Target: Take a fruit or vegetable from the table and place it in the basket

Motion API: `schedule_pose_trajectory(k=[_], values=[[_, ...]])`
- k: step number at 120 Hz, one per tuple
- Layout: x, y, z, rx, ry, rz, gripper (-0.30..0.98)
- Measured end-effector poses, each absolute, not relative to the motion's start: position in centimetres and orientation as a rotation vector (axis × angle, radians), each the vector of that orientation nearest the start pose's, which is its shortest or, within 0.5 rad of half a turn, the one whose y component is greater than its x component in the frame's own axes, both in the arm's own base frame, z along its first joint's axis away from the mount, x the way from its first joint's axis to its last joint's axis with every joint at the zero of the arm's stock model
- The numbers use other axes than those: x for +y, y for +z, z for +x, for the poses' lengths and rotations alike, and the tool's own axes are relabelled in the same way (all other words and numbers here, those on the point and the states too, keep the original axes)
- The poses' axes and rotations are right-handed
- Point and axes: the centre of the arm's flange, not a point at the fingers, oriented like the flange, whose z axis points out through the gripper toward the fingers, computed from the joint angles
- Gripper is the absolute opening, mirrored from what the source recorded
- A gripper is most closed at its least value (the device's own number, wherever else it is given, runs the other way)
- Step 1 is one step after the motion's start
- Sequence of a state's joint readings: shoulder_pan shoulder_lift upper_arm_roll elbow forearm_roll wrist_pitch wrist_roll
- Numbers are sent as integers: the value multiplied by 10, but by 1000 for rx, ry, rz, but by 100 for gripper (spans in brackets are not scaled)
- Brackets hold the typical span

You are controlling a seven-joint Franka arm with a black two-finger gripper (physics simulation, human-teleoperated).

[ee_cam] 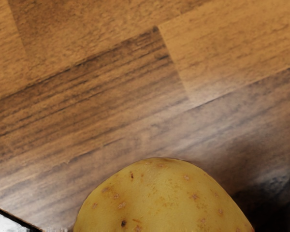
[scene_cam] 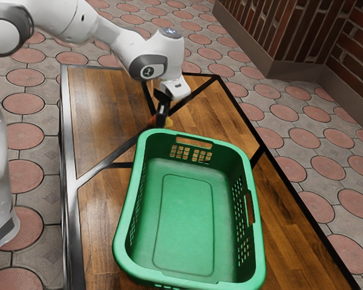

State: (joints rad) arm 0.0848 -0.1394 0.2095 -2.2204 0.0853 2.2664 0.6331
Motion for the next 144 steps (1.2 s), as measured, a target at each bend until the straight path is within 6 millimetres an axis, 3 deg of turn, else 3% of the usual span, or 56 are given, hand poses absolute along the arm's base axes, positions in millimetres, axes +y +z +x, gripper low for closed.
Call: schedule_pose_trajectory(k=[20,26,38,59,67,77,86,113,144], values=[[156,516,495,556,-322,-2922,18],[143,533,495,586,-340,-2908,18],[78,547,503,747,-332,-2866,19],[-63,551,507,1075,-329,-2773,19],[-100,551,506,1154,-333,-2747,19],[-133,539,507,1226,-326,-2732,19],[-144,527,511,1244,-314,-2740,20],[-146,519,514,1236,-306,-2772,56],[-139,521,516,1216,-294,-2788,66]])
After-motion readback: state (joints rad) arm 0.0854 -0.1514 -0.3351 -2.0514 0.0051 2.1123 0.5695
